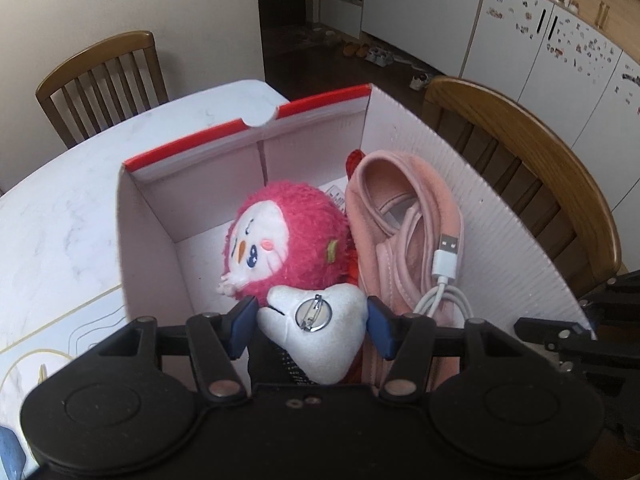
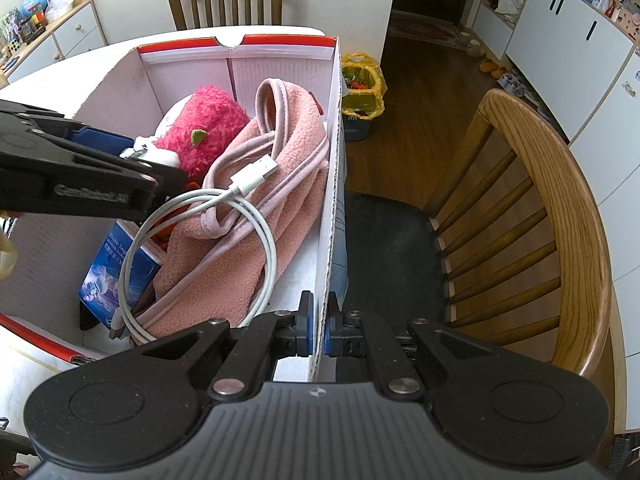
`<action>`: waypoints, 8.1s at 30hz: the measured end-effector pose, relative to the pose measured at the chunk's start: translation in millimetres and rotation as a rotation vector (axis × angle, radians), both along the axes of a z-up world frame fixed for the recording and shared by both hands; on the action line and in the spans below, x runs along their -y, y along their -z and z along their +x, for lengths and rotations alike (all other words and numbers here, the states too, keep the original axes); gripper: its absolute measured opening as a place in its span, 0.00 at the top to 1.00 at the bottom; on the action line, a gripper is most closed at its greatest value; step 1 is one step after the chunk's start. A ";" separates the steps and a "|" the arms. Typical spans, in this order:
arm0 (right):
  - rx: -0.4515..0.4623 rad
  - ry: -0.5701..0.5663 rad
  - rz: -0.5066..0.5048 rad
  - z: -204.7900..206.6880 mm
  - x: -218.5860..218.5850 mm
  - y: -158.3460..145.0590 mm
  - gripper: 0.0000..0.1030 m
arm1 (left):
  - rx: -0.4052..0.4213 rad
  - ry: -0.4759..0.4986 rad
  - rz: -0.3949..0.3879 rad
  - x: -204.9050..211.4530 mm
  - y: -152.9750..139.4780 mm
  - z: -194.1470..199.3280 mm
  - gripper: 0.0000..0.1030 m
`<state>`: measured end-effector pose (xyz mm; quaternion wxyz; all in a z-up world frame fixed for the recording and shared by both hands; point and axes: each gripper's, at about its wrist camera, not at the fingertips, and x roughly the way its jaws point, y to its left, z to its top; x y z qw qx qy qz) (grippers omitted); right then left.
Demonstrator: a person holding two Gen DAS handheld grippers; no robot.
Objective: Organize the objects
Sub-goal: 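Carry the white tooth plush into the box and open the left gripper, then move the left tool back out of the box toward the mat, then close the left gripper on the printed white face mask, then lift the face mask into the box and open the left gripper, then move the left tool back to the black cable on the mat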
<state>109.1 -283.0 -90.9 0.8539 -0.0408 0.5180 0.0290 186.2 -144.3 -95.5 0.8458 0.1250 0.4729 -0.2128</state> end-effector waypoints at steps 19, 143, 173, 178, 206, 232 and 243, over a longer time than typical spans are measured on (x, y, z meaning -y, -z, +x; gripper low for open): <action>0.000 0.004 0.009 0.5 1.4 1.7 0.95 | -0.019 0.012 0.015 -2.0 8.6 -0.4 0.40; -0.008 -0.008 -0.018 2.8 -1.7 3.4 0.96 | 0.076 -0.308 -0.078 -178.8 -24.1 -42.5 1.00; -0.004 -0.010 -0.009 3.0 -2.4 2.8 0.96 | 0.209 0.002 -0.236 -76.5 -110.0 -56.9 1.00; -0.004 -0.012 -0.007 3.1 -2.3 3.3 0.96 | 0.177 0.055 -0.196 -53.5 -91.1 -58.0 1.00; -0.003 -0.007 0.001 4.2 -4.3 4.0 0.96 | -0.057 0.131 -0.168 -10.3 -15.3 -47.2 0.96; -0.001 -0.004 0.002 3.0 -1.9 4.5 0.96 | 0.028 0.040 -0.225 -46.9 -53.2 -59.5 0.52; -0.001 -0.004 0.002 2.6 -1.6 4.5 0.96 | 0.087 -0.089 -0.214 -94.8 -68.1 -59.7 0.26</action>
